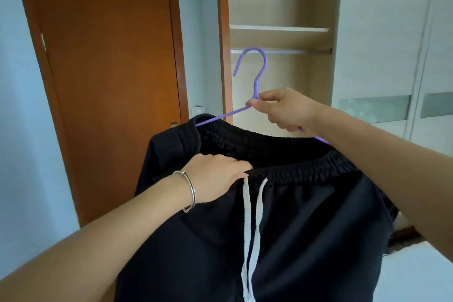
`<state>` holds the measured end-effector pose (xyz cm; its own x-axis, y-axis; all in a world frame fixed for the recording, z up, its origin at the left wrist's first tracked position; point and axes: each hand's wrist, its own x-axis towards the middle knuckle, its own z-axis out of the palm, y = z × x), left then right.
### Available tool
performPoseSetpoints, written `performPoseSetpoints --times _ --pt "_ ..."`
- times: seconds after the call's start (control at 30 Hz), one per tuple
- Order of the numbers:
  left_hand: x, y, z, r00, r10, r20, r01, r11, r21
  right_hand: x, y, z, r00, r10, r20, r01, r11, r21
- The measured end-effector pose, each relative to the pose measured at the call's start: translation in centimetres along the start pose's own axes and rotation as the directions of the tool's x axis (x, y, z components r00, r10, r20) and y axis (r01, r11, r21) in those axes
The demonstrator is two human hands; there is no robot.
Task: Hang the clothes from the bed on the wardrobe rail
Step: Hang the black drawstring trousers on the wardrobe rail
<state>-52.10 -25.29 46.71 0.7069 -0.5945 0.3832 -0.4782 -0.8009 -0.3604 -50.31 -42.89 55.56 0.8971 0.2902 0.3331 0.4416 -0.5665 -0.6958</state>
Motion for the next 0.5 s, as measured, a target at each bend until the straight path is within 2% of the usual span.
performPoseSetpoints --times 0.1,0.2,0.27,0.33,0.37,0.4,0.43,0.5 --pt "3.1 -2.6 2.4 0.999 0.044 -0.002 -0.043 0.986 0.160 4.2 3.6 -0.3 0.999 0.007 0.048 -0.007 1.000 -0.011" --pt "6.2 -6.3 4.4 0.999 0.043 0.019 -0.047 0.969 0.241 8.6 6.7 -1.2 0.993 0.025 0.113 -0.024 1.000 -0.011" --pt "8.3 -9.1 5.6 0.989 0.135 -0.065 -0.109 0.946 0.306 11.3 8.3 -1.6 0.990 0.034 0.139 -0.036 0.999 0.014" --pt "10.2 -10.8 7.1 0.978 0.149 -0.149 -0.095 0.944 0.316 14.0 9.4 -1.7 0.992 0.009 0.123 -0.014 0.999 0.039" --pt "11.5 -11.7 8.1 0.974 0.130 -0.185 -0.079 0.962 0.262 15.3 9.9 -1.6 0.995 -0.002 0.098 -0.003 0.999 0.052" --pt "12.7 -12.6 9.1 0.973 0.060 -0.222 -0.023 0.986 0.168 16.6 10.4 -1.5 0.998 -0.007 0.068 0.002 0.998 0.066" --pt "13.6 -13.3 9.8 0.970 -0.082 -0.230 0.094 0.995 0.039 17.8 10.9 -1.5 0.999 -0.006 0.043 0.003 0.997 0.076" --pt "15.7 -15.6 12.1 0.889 -0.399 -0.224 0.349 0.908 -0.231 20.2 12.2 -1.7 1.000 0.000 0.010 -0.001 0.997 0.077"
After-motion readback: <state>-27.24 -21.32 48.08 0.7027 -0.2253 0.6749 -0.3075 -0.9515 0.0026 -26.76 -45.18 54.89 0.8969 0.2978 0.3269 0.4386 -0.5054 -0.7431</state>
